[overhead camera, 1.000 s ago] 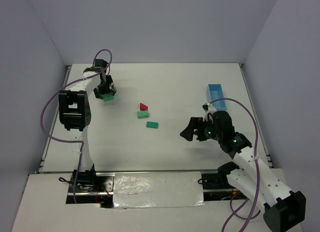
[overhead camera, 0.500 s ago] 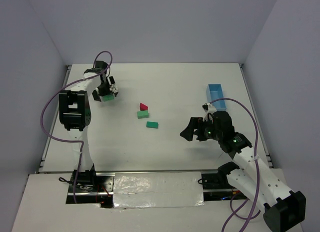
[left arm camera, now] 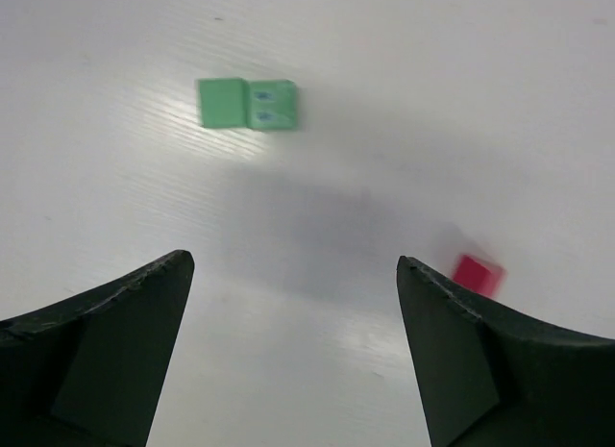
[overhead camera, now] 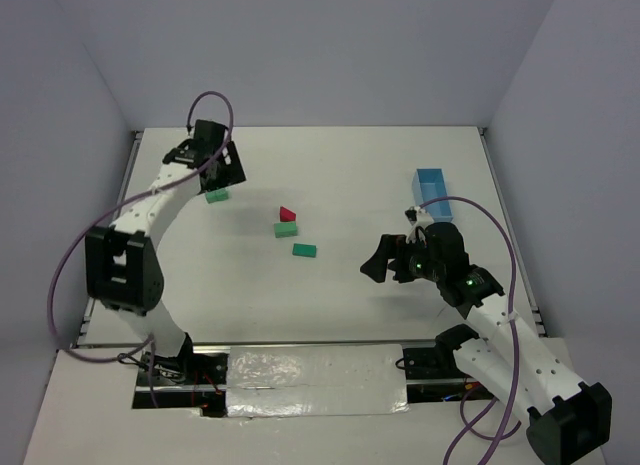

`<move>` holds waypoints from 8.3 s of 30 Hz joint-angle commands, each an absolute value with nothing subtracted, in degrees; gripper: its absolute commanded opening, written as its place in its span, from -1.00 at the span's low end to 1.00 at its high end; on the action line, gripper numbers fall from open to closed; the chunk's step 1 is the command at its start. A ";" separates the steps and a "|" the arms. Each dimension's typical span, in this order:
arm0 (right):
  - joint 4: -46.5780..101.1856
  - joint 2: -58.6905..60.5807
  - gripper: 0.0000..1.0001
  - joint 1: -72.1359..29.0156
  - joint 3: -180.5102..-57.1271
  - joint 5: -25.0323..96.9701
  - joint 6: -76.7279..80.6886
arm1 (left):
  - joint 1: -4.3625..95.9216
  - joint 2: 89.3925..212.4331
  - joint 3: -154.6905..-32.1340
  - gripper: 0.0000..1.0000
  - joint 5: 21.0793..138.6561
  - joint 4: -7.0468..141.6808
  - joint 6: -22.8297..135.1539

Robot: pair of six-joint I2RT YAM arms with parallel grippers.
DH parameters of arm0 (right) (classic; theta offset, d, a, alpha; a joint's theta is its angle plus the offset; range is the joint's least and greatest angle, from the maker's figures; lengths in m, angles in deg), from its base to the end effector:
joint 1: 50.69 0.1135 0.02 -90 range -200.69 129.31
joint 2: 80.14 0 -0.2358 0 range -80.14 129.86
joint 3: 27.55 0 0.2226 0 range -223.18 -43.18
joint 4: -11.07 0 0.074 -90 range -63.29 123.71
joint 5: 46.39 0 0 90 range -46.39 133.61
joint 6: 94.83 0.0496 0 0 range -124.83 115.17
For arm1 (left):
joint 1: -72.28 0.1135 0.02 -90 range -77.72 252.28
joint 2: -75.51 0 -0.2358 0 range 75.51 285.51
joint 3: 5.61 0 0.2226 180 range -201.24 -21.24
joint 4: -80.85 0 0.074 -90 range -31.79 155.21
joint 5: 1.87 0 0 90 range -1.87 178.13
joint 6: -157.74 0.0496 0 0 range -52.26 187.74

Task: Build the wood block tower

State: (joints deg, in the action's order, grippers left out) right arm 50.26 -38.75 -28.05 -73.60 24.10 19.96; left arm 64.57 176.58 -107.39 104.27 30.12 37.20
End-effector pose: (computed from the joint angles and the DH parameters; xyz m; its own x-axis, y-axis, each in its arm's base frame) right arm 0.1454 0.0786 0.2190 -0.7336 0.1223 -0.6685 -0.3406 0.7851 0.5173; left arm 0.3646 -0.0354 0.2545 -0.6295 -0.4073 -0.6616 -0.4273 0.8927 -0.1430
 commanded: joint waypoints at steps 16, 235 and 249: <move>48.42 -40.23 0.99 -27.92 -73.07 26.91 20.48 | 33.18 169.89 -90.50 0.99 111.60 35.76 22.30; 46.22 -41.46 0.99 -27.83 -71.49 20.41 19.86 | 69.82 198.82 -131.37 0.66 103.95 17.31 42.96; 46.31 -41.38 0.99 -27.75 -71.49 20.32 19.78 | 69.55 198.64 -131.11 0.75 103.60 17.40 42.69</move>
